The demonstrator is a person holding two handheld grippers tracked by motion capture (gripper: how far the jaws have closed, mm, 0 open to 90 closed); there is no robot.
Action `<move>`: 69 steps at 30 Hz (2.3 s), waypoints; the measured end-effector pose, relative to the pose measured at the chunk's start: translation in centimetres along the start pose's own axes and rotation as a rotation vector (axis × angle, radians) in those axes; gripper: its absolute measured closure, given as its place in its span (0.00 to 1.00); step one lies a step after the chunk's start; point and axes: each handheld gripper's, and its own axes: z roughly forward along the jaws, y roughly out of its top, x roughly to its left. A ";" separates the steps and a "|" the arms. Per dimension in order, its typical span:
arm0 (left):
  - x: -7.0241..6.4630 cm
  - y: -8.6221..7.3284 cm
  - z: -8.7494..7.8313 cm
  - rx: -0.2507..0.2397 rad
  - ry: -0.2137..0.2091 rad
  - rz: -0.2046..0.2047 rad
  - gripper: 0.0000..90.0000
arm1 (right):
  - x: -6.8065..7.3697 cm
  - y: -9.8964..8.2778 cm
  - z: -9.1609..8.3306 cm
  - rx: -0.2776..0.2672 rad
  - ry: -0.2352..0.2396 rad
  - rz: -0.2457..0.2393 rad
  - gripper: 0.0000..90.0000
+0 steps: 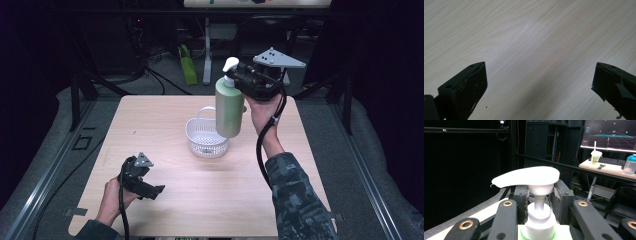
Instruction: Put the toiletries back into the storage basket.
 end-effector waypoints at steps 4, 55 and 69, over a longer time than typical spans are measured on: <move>0.0 0.0 0.0 -0.001 -0.001 -0.003 0.00 | 0.1 -0.1 0.5 0.006 0.000 -0.003 0.76; -0.1 0.0 -0.1 -0.005 -0.004 0.003 0.00 | 1.9 -0.6 5.0 0.034 0.019 -0.004 0.76; -0.1 0.1 -0.1 -0.005 -0.007 0.004 0.00 | 2.0 -1.1 5.5 0.040 -0.001 0.007 0.76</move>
